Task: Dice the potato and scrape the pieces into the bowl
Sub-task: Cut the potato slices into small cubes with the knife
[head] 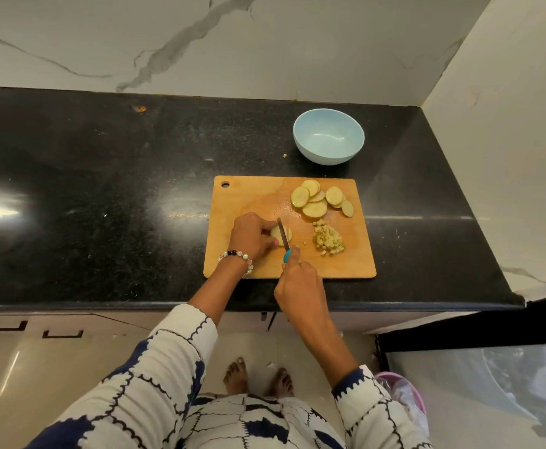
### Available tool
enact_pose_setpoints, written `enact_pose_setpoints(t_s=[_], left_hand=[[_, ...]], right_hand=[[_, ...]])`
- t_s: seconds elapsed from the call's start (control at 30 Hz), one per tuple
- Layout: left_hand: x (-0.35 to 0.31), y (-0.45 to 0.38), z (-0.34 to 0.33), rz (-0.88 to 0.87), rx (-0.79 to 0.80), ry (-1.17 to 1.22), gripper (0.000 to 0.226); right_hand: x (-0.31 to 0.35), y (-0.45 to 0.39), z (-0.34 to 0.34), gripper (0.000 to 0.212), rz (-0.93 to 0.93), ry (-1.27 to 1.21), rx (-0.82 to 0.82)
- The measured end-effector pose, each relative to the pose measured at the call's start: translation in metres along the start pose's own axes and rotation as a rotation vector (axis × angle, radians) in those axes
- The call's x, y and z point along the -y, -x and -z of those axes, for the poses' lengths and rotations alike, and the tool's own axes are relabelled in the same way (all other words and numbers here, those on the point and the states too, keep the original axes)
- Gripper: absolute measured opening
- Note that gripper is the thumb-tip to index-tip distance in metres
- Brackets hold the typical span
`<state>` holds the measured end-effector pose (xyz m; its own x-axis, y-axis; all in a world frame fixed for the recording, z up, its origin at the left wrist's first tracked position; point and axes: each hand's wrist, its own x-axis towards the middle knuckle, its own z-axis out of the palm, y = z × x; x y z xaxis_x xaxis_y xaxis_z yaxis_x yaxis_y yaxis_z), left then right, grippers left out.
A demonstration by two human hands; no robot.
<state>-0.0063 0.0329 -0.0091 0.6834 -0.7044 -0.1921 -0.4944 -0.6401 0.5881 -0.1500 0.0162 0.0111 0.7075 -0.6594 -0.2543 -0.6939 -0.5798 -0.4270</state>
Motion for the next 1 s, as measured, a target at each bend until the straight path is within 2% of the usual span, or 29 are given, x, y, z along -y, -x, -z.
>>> enact_pose_setpoints(t_s=[0.33,0.53,0.7,0.8,1.0], left_hand=[[0.001,0.001,-0.002,-0.004,-0.032,0.044,0.045],[-0.001,0.004,-0.002,0.011,-0.038,0.086,0.046],[0.003,0.007,-0.002,-0.014,-0.036,0.075,0.048],[0.011,0.009,-0.004,-0.016,-0.081,0.157,0.047],[0.017,0.008,-0.009,-0.014,-0.125,0.220,0.040]], right_hand=[[0.006,0.012,-0.001,0.070,0.000,0.110,0.079],[-0.002,0.051,0.004,0.062,0.000,0.101,0.139],[-0.005,0.042,0.017,0.057,-0.005,0.018,0.045],[-0.006,0.021,0.013,0.058,0.012,0.008,-0.023],[-0.001,-0.001,-0.001,0.059,0.027,0.016,-0.014]])
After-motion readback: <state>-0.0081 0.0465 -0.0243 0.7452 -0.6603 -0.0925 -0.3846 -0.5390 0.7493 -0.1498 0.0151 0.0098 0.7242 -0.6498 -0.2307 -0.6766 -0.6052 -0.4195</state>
